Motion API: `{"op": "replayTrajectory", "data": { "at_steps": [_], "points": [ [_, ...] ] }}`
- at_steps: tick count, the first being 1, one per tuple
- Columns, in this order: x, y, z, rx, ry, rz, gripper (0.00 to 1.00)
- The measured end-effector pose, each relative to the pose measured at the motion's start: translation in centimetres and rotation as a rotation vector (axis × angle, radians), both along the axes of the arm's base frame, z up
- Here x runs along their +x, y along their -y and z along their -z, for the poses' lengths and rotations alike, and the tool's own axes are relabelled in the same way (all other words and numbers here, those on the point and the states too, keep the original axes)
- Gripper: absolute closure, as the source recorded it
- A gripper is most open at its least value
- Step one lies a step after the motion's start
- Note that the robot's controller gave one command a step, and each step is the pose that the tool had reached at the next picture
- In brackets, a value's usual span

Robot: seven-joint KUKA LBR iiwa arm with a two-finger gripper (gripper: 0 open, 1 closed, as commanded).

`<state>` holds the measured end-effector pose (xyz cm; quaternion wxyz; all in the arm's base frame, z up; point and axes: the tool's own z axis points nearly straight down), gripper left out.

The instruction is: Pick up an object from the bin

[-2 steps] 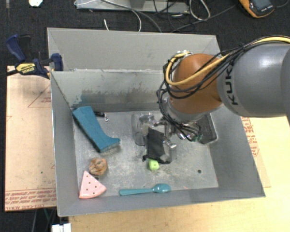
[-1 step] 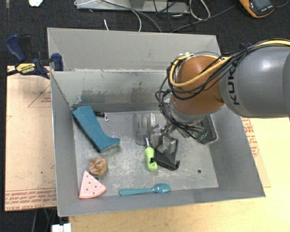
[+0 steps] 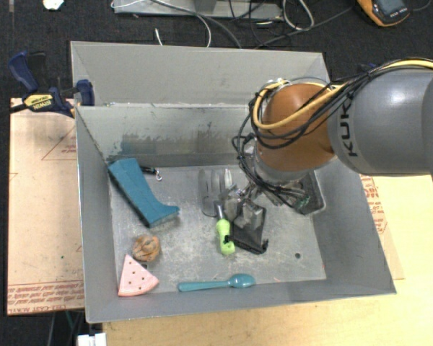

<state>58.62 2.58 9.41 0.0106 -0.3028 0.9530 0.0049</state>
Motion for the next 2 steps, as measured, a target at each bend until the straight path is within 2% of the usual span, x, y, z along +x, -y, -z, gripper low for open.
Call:
{"op": "replayTrajectory", "data": {
  "at_steps": [1, 2],
  "points": [
    [-0.1, -0.6, -5.8, 0.000, -0.003, -0.013, 1.00],
    [0.0, -0.7, -8.4, 0.000, 0.008, -0.060, 1.00]
  ]
}}
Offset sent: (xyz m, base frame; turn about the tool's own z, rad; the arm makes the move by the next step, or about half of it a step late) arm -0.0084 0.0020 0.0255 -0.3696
